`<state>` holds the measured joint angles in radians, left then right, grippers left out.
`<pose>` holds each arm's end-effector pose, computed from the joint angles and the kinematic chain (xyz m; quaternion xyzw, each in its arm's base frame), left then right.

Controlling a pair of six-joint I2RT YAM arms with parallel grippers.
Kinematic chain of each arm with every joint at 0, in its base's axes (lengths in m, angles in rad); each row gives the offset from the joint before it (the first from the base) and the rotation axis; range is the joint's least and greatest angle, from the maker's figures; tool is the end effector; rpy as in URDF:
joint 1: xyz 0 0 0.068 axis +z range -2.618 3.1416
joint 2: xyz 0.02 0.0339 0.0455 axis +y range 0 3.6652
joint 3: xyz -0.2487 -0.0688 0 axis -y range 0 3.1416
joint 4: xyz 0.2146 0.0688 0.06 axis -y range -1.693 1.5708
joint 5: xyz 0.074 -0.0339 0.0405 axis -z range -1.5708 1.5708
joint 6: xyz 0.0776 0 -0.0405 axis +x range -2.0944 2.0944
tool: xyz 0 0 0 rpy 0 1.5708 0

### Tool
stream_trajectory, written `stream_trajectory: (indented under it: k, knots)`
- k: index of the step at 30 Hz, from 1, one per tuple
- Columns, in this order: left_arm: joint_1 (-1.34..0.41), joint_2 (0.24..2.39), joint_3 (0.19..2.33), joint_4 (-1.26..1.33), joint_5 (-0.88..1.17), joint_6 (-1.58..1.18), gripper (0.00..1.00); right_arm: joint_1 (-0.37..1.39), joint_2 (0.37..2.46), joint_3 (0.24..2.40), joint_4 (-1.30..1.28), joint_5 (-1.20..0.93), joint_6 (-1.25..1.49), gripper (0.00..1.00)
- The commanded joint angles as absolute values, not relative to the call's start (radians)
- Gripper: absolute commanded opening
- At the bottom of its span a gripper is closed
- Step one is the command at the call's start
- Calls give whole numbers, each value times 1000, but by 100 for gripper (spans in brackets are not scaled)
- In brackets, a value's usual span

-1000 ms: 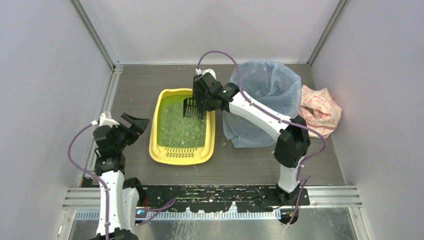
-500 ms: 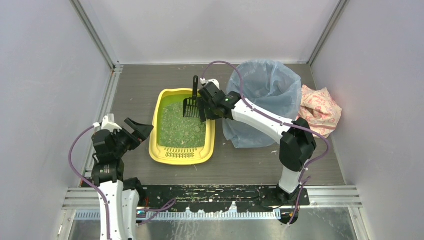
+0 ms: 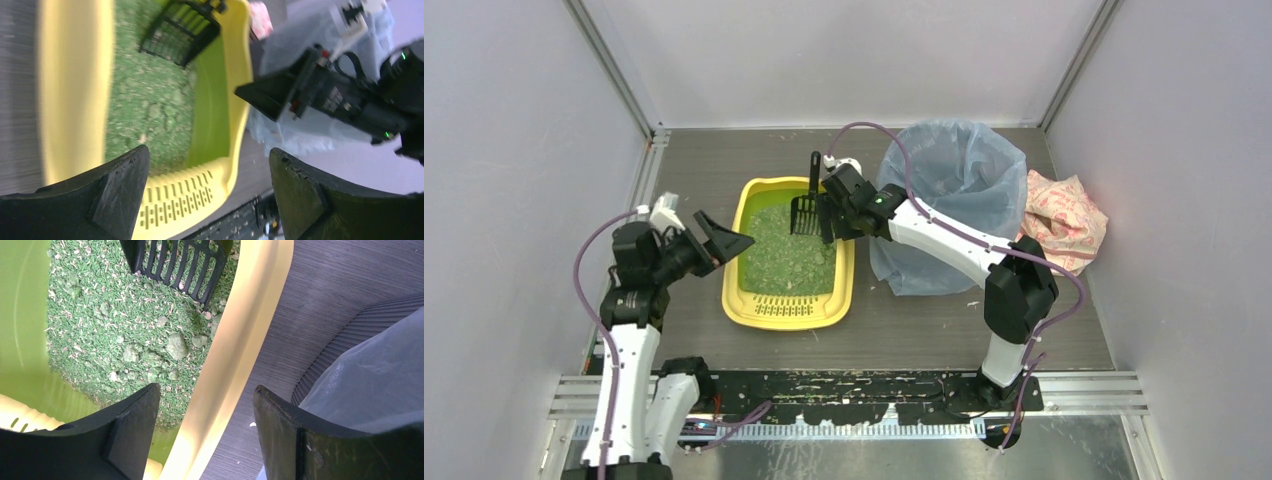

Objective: Clean the litter box

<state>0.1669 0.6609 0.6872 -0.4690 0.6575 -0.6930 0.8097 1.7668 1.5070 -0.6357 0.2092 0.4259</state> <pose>0.1647 -0.0204 0.2738 -0.1765 0.7990 -0.3950 0.4176 0.2772 0.2676 0.2433 -0.1450 0.9278 0.1105 0.3256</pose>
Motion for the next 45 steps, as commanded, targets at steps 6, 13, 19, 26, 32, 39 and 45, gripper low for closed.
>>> stream_trajectory:
  k: [6, 13, 19, 26, 32, 39, 45]
  knots:
    - [-345, 704, 774, -554, 460, -592, 86, 812, 1750, 1523, -600, 206, 446, 73]
    - [-710, 716, 660, -537, 265, -667, 85, 813, 1743, 1479, -582, 205, 454, 73]
    - [-860, 727, 615, -484, 172, -738, 83, 813, 1748, 1465, -569, 194, 458, 73]
    - [-900, 746, 527, -403, 207, -789, 83, 813, 1756, 1462, -567, 193, 452, 73]
    - [-952, 777, 510, -396, 204, -784, 82, 813, 1768, 1466, -566, 193, 450, 73]
    - [-1008, 777, 526, -434, 158, -779, 82, 812, 1759, 1457, -558, 193, 448, 73]
    - [-1027, 830, 459, -359, 136, -796, 82, 811, 1750, 1459, -547, 190, 448, 73]
